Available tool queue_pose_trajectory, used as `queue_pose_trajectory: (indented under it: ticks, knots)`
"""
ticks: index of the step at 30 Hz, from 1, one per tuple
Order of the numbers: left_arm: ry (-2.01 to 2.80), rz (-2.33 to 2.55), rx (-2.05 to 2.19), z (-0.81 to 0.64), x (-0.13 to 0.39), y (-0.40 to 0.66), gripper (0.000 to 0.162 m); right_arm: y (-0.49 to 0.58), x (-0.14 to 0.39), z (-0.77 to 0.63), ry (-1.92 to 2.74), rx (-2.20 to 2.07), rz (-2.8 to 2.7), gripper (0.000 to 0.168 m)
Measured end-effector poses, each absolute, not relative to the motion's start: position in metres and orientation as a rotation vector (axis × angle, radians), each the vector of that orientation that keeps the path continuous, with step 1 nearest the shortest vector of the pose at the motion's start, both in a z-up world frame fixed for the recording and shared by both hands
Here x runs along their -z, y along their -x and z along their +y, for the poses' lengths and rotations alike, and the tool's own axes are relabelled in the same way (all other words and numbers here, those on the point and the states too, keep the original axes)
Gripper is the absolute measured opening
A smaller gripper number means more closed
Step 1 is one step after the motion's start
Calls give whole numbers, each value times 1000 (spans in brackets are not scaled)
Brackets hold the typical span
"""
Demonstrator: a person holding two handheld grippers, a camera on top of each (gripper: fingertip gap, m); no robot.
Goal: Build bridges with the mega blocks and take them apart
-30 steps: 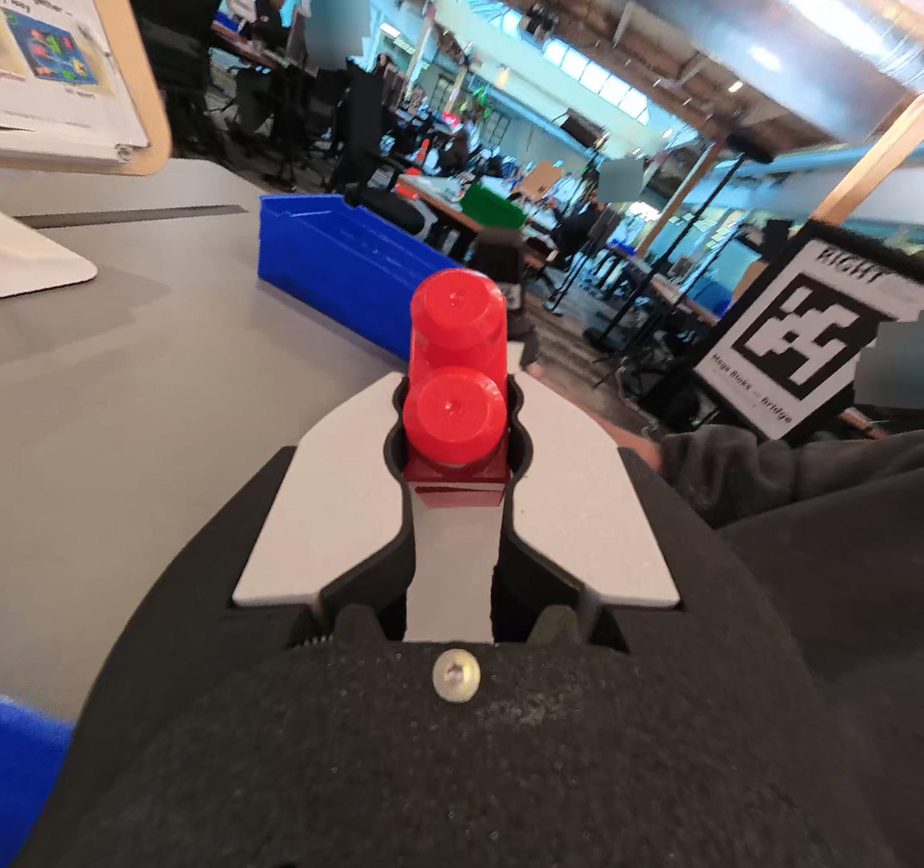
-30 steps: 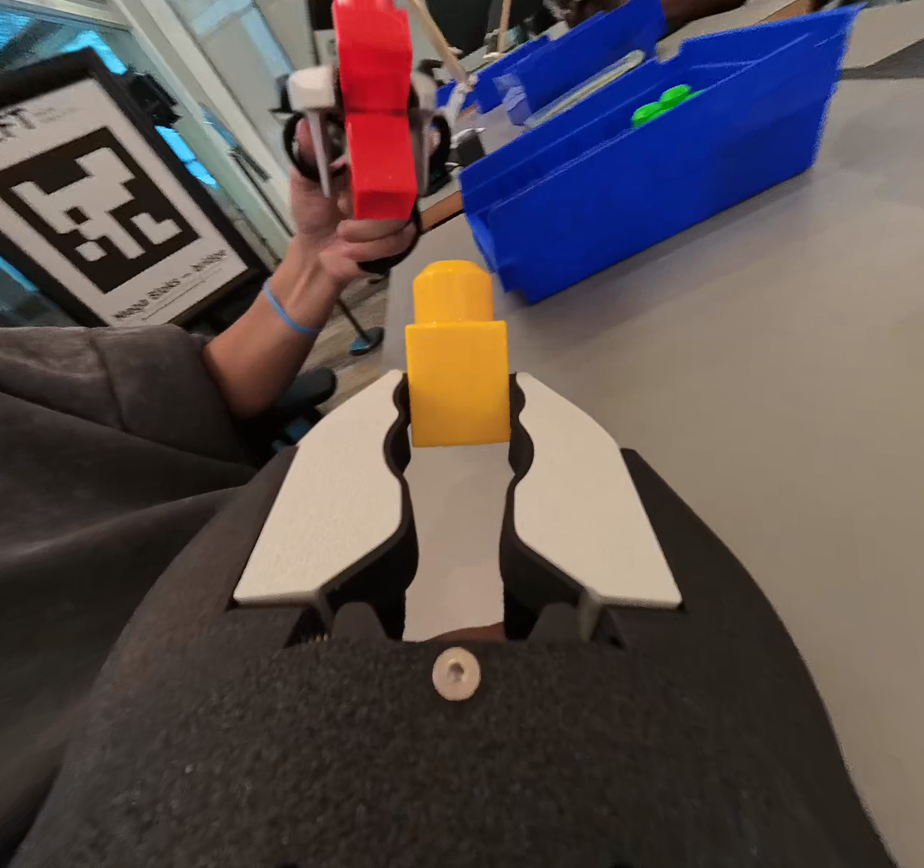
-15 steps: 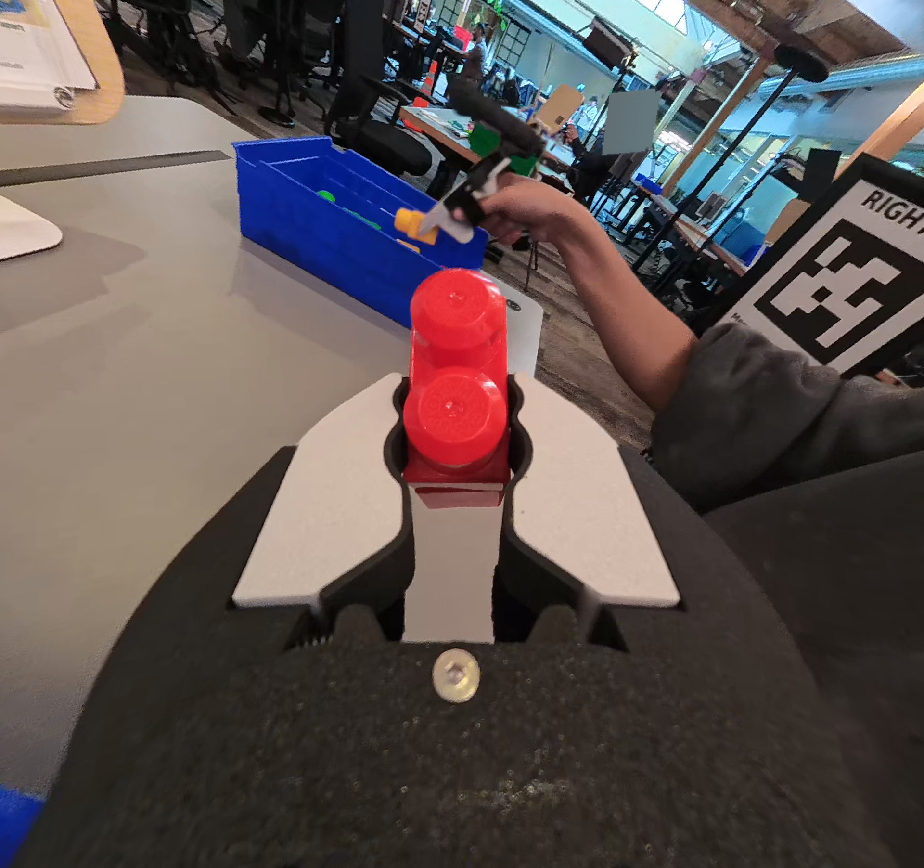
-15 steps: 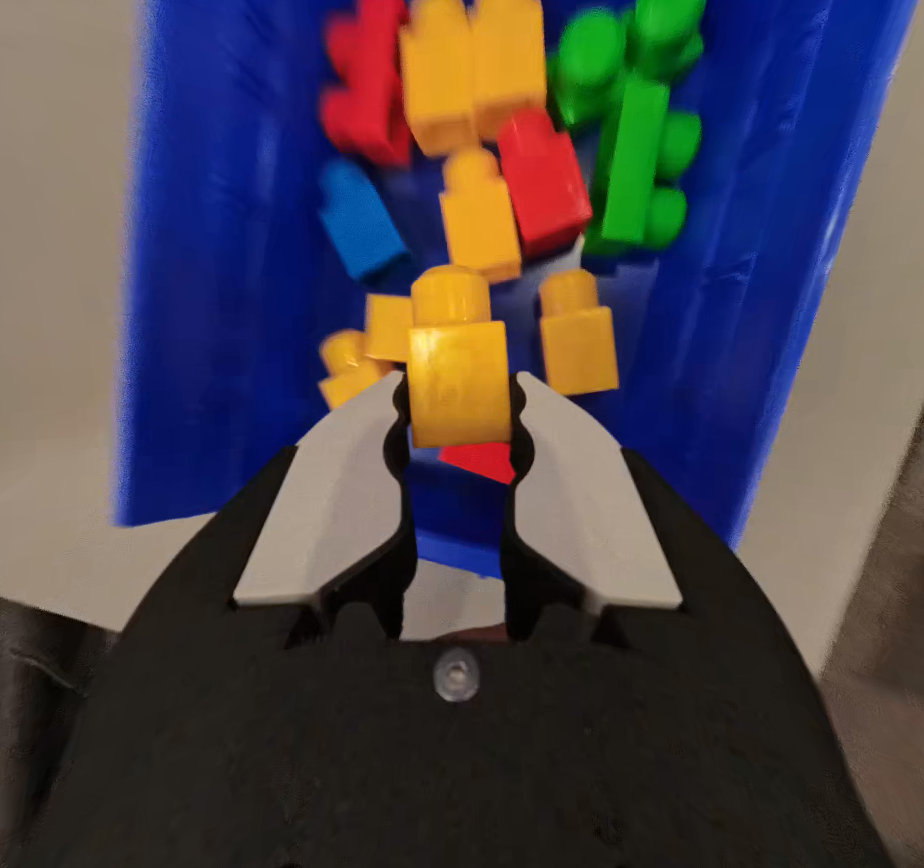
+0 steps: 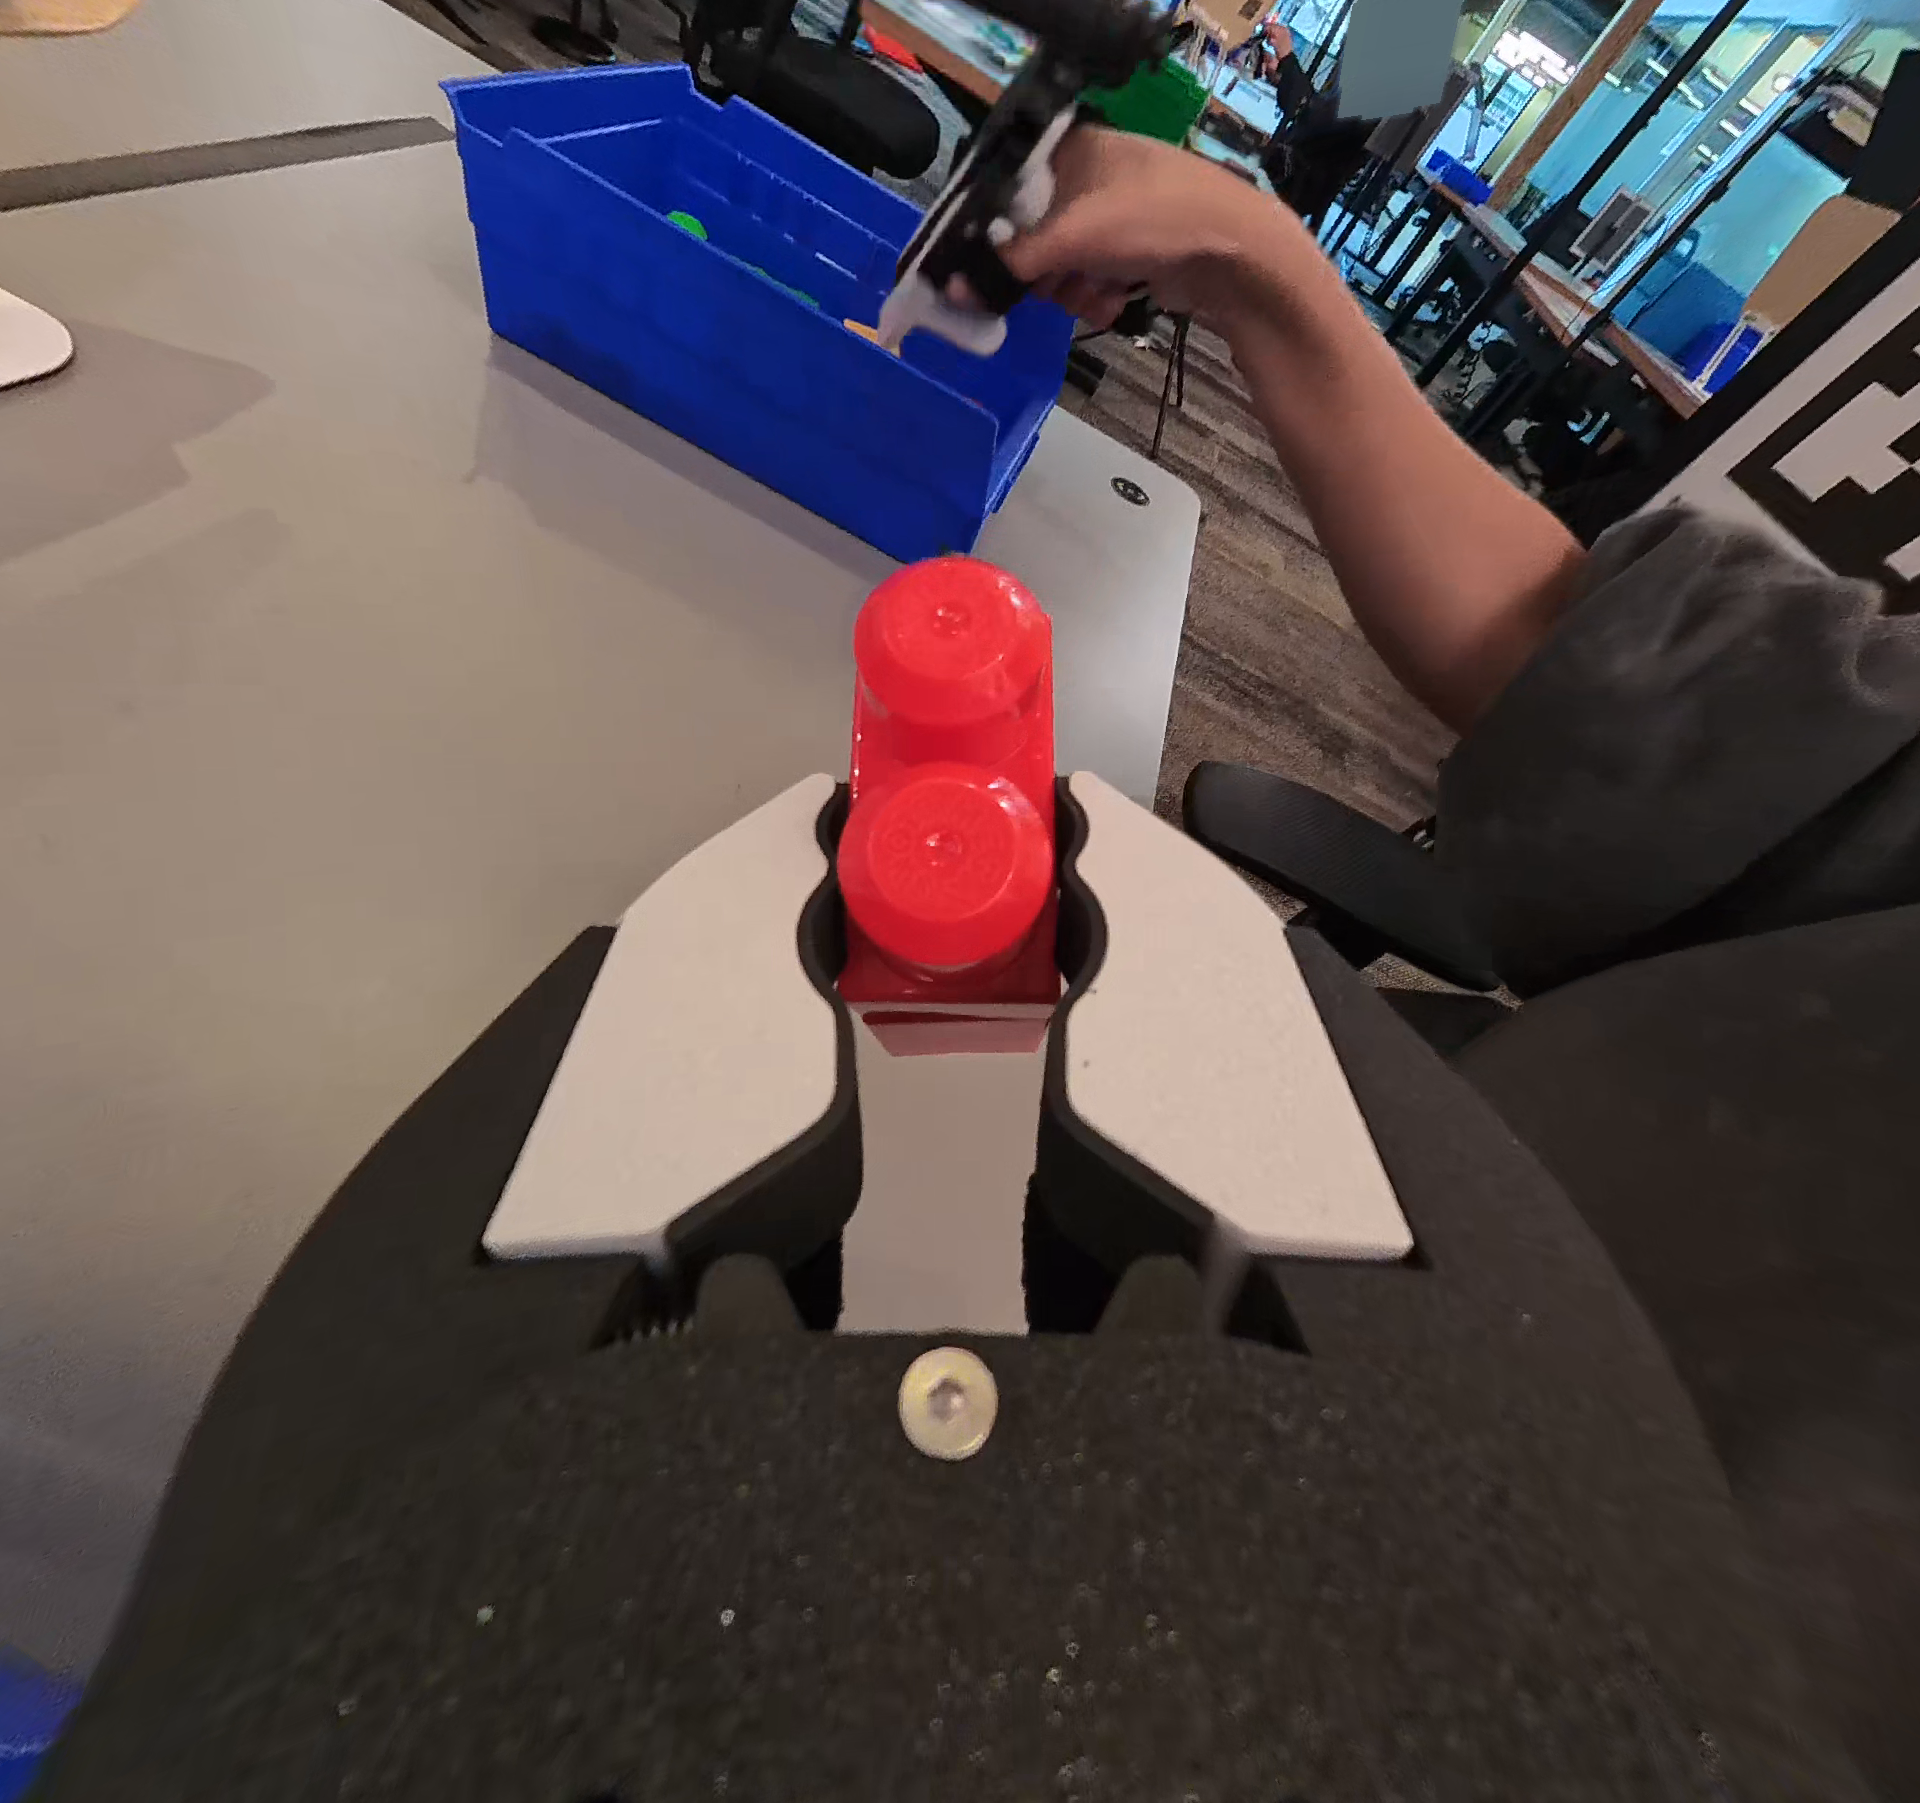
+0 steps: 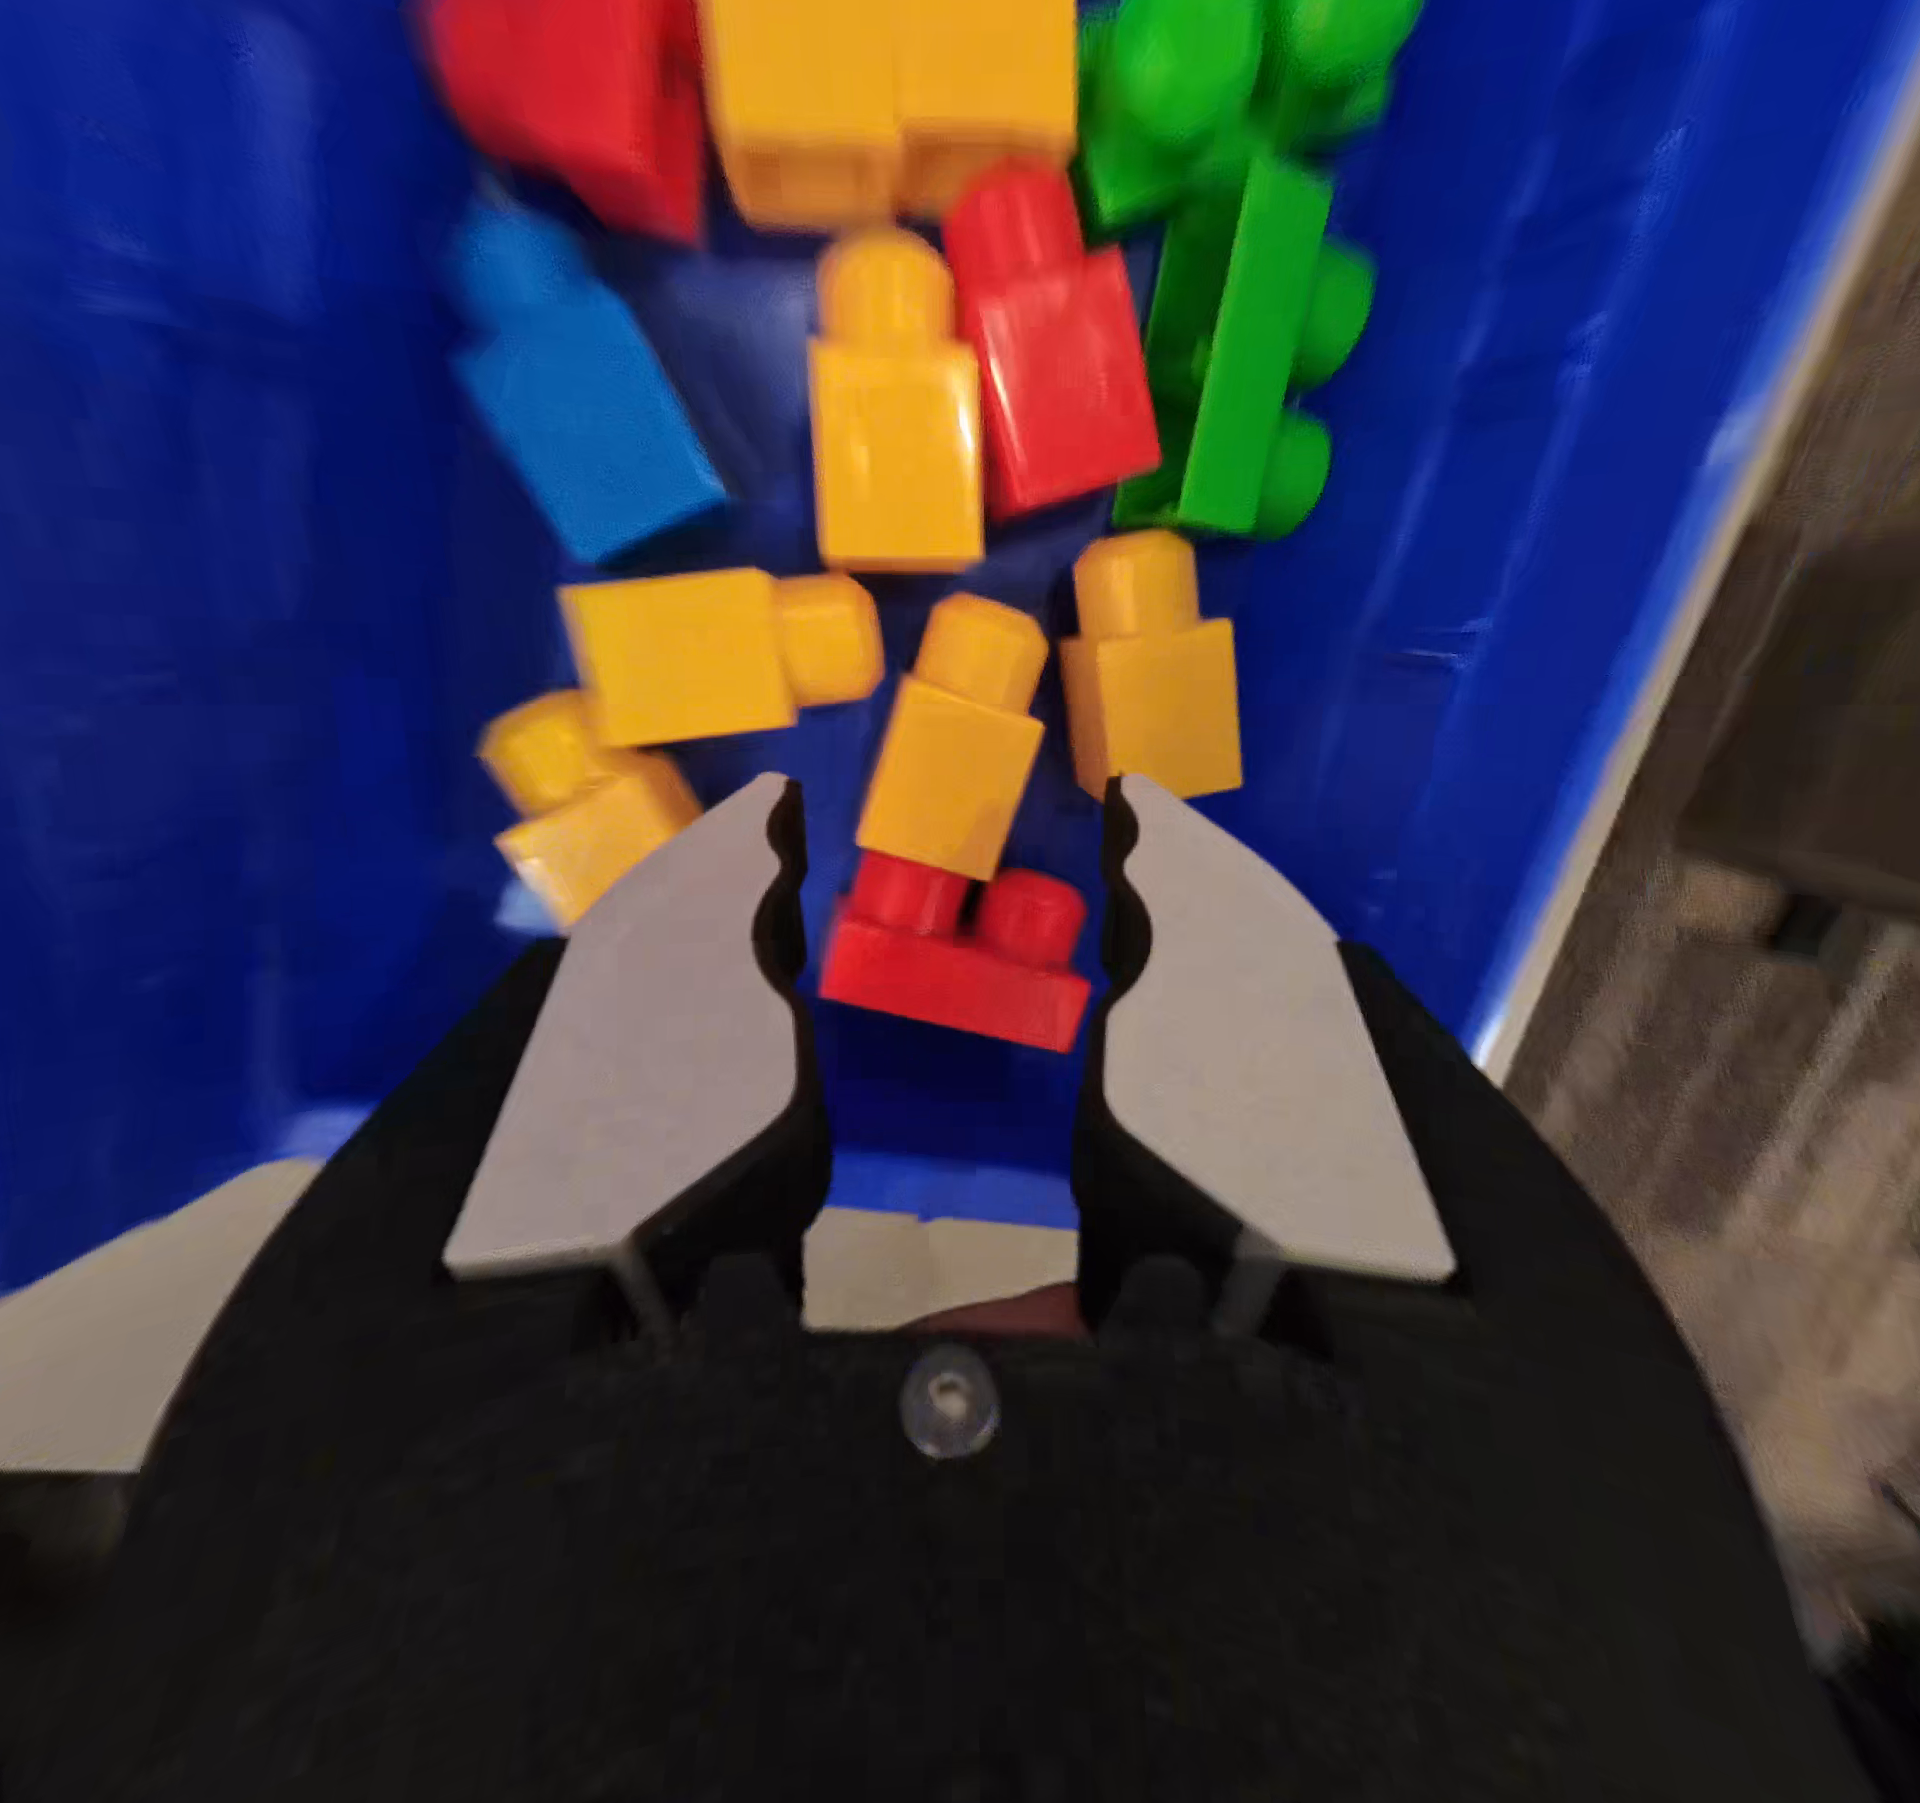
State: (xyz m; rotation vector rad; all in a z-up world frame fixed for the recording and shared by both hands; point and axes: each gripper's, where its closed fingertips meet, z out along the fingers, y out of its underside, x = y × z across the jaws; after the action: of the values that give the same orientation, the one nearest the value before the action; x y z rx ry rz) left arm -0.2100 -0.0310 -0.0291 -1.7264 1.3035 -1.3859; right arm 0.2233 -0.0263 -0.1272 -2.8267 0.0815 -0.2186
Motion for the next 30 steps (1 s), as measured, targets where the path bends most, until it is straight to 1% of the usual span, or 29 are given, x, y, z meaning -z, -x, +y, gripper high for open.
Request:
queue_pose_trajectory:
  ticks: [1, 3, 4, 5, 7, 8, 9, 11, 12, 14, 16, 19, 21, 24, 25, 30]
  knots:
    - [1727, 1306, 1380, -31, 30, 211, 36, -208, 106, -23, 2703, 184, 45, 55]
    - [1731, 1298, 1371, -29, 30, 213, 36, -152, 55, -17, 2373, 24, -79, 53]
    - [1734, 1289, 1375, -27, 30, 214, 36, -112, 31, -18, 2193, -125, -156, 48]
    - [1738, 1281, 1382, -26, 30, 215, 36, -68, 10, -24, 2005, -290, -239, 47]
    - [1745, 1261, 1391, -23, 31, 216, 36, 7, -16, -47, 1644, -586, -366, 45]
    - [1748, 1256, 1394, -23, 32, 215, 36, 31, -17, -55, 1504, -680, -388, 44]
    - [1751, 1255, 1397, -22, 33, 214, 36, 45, -7, -53, 1466, -728, -364, 40]
    - [1757, 1243, 1390, -21, 33, 211, 36, 70, 24, -41, 1570, -762, -368, 58]
    - [1766, 1231, 1383, -20, 33, 210, 36, 82, 34, -36, 1609, -737, -369, 58]
    - [1808, 1176, 1318, -12, 37, 207, 36, 111, 51, -30, 1680, -570, -444, 61]
    - [1871, 1076, 1234, -1, 41, 203, 36, 151, 65, -31, 1747, -411, -536, 69]
    - [1873, 1015, 1282, -5, 41, 191, 36, 196, 70, -36, 1742, -245, -602, 62]
    - [1880, 1026, 1338, -15, 45, 183, 36, 201, 67, -31, 1728, -117, -593, 56]
    - [1886, 1057, 1356, -26, 50, 177, 36, 204, 69, -29, 1767, -109, -622, 40]
    - [1885, 1065, 1347, -28, 51, 176, 36, 205, 70, -30, 1769, -119, -630, 37]
    - [1863, 1129, 1264, -28, 50, 177, 36, 196, 89, -30, 1842, -58, -685, 36]
